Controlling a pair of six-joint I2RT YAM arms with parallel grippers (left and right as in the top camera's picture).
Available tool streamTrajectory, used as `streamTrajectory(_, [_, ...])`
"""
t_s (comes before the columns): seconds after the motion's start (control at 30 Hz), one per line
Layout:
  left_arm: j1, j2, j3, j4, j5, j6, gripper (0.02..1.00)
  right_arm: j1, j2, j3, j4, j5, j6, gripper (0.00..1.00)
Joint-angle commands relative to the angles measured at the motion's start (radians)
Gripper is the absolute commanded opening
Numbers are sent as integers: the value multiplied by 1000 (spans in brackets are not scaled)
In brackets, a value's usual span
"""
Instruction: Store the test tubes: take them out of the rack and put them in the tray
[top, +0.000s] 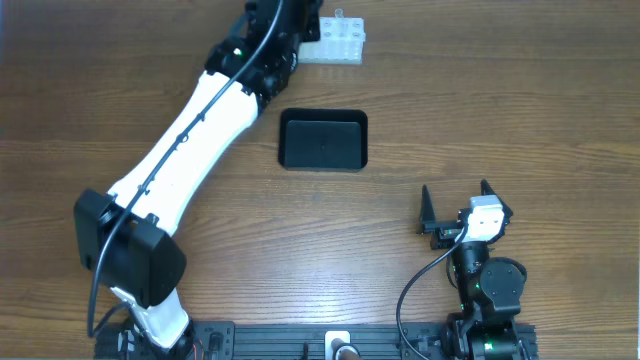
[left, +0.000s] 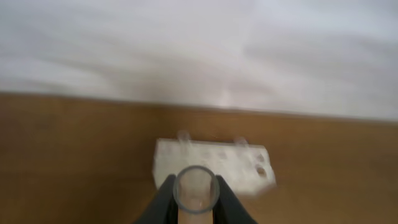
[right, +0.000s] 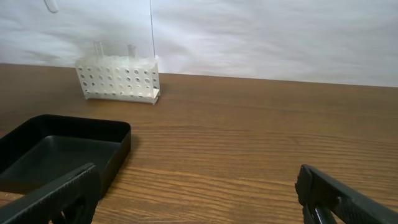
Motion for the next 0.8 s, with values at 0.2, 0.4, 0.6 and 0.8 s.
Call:
streamTrajectory(0.2, [-69, 16, 20, -475, 57, -353, 40, 5, -10, -6, -2, 3, 7, 991])
streamTrajectory(0.4, [-64, 110, 20, -535, 69, -378, 42, 5, -10, -6, -2, 3, 7, 993])
streamTrajectory(0.6, [-30, 183, 20, -539, 122, -350, 38, 5, -10, -6, -2, 3, 7, 991])
streamTrajectory(0.8, [-8, 233, 20, -547, 162, -296, 40, 5, -10, -6, -2, 3, 7, 991])
